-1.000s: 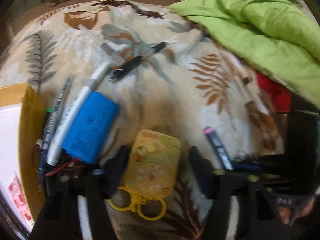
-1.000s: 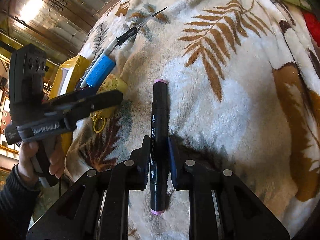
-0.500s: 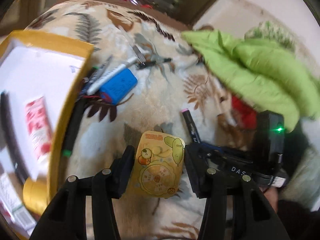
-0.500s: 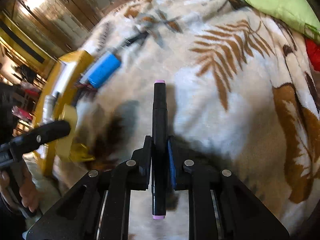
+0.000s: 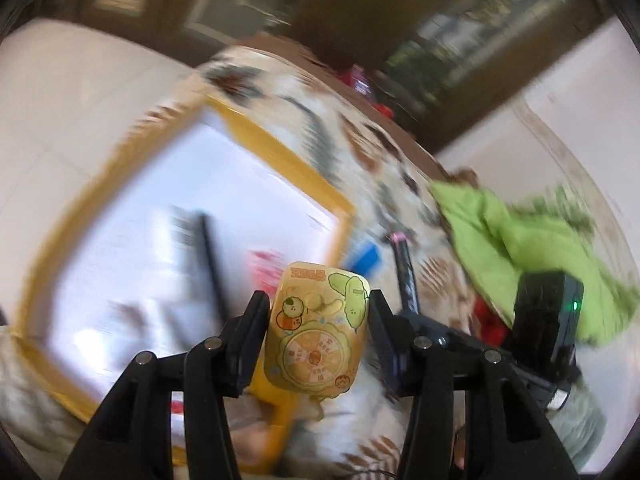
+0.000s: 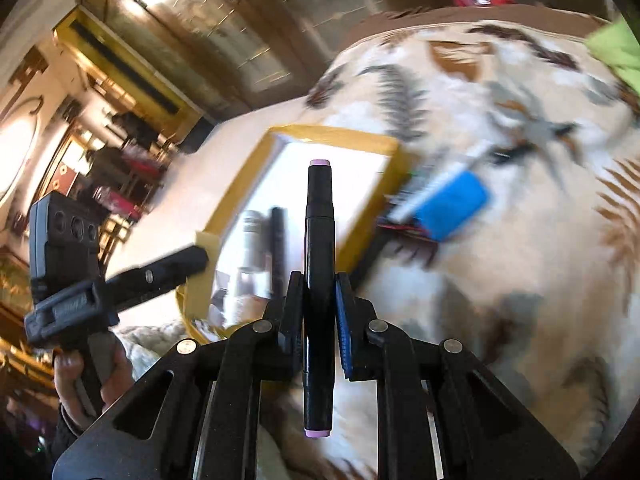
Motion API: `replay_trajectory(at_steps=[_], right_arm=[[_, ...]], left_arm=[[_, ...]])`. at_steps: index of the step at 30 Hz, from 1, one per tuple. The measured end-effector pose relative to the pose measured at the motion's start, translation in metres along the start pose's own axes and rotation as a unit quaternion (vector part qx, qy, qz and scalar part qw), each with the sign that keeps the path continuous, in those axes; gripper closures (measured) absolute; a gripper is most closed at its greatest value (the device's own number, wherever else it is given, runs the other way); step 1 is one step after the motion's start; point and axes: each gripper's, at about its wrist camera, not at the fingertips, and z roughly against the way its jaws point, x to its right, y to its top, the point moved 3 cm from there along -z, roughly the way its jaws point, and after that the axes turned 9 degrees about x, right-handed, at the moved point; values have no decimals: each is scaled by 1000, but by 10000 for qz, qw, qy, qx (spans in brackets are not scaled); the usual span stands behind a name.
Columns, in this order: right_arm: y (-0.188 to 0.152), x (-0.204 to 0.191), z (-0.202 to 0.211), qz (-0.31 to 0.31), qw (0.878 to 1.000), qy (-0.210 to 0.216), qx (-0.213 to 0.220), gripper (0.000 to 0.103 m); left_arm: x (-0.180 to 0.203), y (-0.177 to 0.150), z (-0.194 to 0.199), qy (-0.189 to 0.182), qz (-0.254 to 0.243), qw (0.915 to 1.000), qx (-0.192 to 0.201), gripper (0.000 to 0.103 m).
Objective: Organize rigid objects
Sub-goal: 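Carry the marker with the right tool while the left tool carries the yellow case to the tray, then lower the marker and yellow case into the tray and open both tools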
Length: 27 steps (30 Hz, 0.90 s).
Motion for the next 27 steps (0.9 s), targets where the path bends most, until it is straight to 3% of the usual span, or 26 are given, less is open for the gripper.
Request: replay_trajectory(at_steps=[5, 8, 19, 27], right_arm=[[8, -35, -51, 113, 9992, 199, -322, 89], [11, -49, -79, 155, 9984, 198, -500, 89], [17, -70, -145, 534, 9957, -183, -735, 89], [7, -54, -173, 635, 9914, -666, -928, 88]], left_arm=[[-56, 34, 4, 706, 220, 9972, 79, 53], [-81, 41, -9, 801, 384, 9960, 9, 53], [-108, 30, -35, 1301, 257, 9906, -326, 53], [-114, 24, -41, 1555, 108, 9869, -423, 52]])
